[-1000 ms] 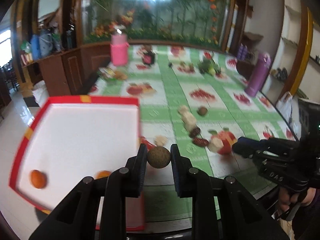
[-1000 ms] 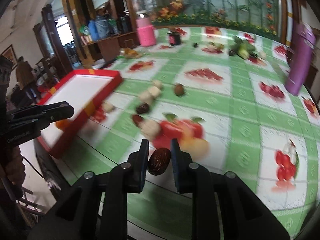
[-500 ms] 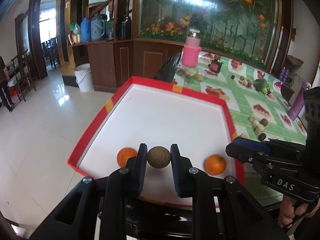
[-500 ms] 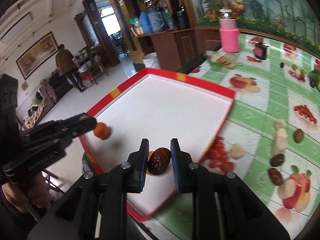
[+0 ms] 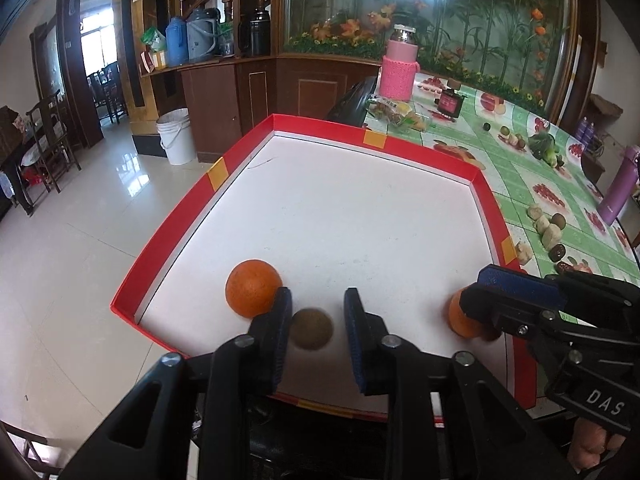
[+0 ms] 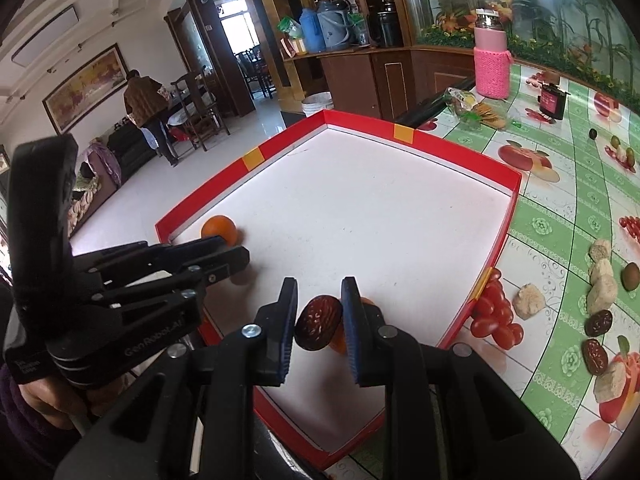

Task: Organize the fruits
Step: 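Carry the date and kiwi into the tray and open both tools, then grasp the beige cube with the right tool while the left tool grasps a red date, then carry the beige cube and date into the tray and open both tools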

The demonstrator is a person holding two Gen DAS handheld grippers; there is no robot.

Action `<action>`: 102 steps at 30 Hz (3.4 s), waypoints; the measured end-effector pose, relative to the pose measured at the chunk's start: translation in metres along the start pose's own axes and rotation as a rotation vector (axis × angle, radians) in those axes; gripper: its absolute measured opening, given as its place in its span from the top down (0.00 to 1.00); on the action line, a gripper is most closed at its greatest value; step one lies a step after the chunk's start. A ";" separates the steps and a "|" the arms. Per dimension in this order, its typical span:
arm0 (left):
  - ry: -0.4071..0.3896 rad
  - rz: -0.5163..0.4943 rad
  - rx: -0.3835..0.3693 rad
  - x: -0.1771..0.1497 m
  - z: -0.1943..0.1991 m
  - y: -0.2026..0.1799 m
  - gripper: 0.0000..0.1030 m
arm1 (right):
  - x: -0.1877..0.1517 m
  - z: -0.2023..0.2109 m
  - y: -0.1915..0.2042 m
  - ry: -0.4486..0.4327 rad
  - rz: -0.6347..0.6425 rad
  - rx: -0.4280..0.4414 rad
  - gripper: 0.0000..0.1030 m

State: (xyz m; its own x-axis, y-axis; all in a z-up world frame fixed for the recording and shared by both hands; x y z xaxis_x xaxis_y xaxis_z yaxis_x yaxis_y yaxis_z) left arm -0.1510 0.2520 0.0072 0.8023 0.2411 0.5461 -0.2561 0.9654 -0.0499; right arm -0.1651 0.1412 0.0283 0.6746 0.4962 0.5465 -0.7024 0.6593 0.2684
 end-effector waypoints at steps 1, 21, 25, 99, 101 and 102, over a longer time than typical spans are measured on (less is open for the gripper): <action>-0.003 -0.001 0.001 0.000 0.001 -0.001 0.61 | 0.000 0.001 -0.003 -0.005 -0.013 0.009 0.69; -0.029 -0.157 -0.044 -0.003 0.027 -0.080 0.37 | -0.064 0.114 -0.141 -0.198 -0.288 -0.173 0.45; -0.027 -0.224 -0.072 -0.008 0.034 -0.110 0.34 | -0.080 0.119 -0.159 -0.163 -0.314 -0.230 0.44; 0.155 -0.371 -0.217 0.010 -0.041 -0.256 0.86 | -0.107 0.115 -0.247 -0.075 -0.513 0.017 0.76; 0.133 -0.368 -0.218 0.009 -0.030 -0.251 0.86 | -0.107 0.117 -0.246 -0.087 -0.506 0.018 0.76; 0.117 -0.366 -0.218 0.009 -0.023 -0.248 0.86 | -0.106 0.117 -0.245 -0.092 -0.503 0.018 0.76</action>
State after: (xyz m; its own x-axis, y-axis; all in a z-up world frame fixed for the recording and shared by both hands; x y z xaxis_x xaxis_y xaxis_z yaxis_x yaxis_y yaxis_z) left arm -0.0678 0.0174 0.0053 0.8780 -0.1226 0.4626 0.1656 0.9848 -0.0532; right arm -0.0912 -0.1396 -0.0028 0.9081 0.0678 0.4131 -0.3000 0.7937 0.5292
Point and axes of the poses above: each gripper's, at about its wrist camera, not at the fingertips, and z roughly against the way its jaws point, y to its left, x to its top, the point moved 4 cm from there along -z, roughly the way its jaws point, and after that the axes turned 10 degrees about y, right-handed, at the moved point
